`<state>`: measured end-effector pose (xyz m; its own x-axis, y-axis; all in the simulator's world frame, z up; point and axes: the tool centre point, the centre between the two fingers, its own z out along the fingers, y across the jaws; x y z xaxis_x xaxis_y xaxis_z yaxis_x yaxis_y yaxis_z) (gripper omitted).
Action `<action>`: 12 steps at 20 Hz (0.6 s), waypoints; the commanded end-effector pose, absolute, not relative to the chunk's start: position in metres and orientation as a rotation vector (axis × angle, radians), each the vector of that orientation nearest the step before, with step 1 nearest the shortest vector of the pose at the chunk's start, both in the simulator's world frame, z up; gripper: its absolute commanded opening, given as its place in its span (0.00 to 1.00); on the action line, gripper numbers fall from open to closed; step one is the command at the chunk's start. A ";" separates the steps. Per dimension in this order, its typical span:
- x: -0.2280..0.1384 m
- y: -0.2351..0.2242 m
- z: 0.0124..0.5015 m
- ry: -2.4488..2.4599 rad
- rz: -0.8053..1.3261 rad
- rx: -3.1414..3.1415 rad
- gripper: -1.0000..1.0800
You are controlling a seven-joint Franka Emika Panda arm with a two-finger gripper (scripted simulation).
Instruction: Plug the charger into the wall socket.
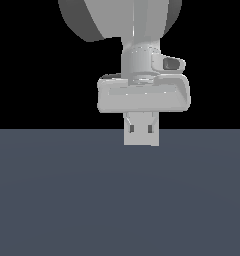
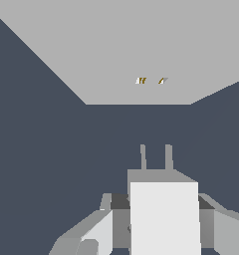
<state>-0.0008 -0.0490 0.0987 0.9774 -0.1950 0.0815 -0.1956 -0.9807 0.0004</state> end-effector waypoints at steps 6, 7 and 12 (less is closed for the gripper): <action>0.002 -0.047 0.100 -0.305 0.126 3.116 0.00; 0.002 -0.047 0.100 -0.305 0.126 3.116 0.00; 0.004 -0.048 0.100 -0.305 0.126 3.116 0.00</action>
